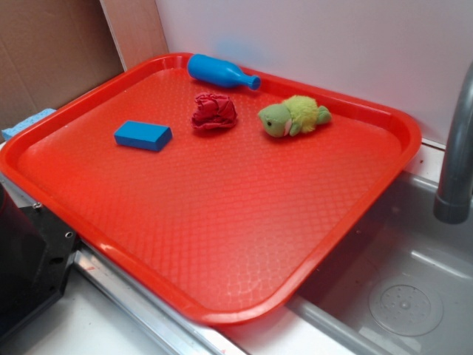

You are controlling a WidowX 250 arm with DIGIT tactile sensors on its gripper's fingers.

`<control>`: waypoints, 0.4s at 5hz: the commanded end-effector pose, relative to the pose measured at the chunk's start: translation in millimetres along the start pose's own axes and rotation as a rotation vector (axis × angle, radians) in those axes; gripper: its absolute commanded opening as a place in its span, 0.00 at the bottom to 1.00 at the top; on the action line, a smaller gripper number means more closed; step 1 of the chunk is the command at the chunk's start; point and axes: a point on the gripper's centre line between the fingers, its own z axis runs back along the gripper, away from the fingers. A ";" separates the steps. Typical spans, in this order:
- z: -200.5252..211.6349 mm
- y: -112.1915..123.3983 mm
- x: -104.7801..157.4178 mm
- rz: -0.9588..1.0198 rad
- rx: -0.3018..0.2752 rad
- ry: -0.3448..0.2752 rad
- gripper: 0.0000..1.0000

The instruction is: Grab the green animal.

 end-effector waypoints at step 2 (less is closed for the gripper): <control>-8.7 0.1 13.4 0.048 0.050 -0.046 1.00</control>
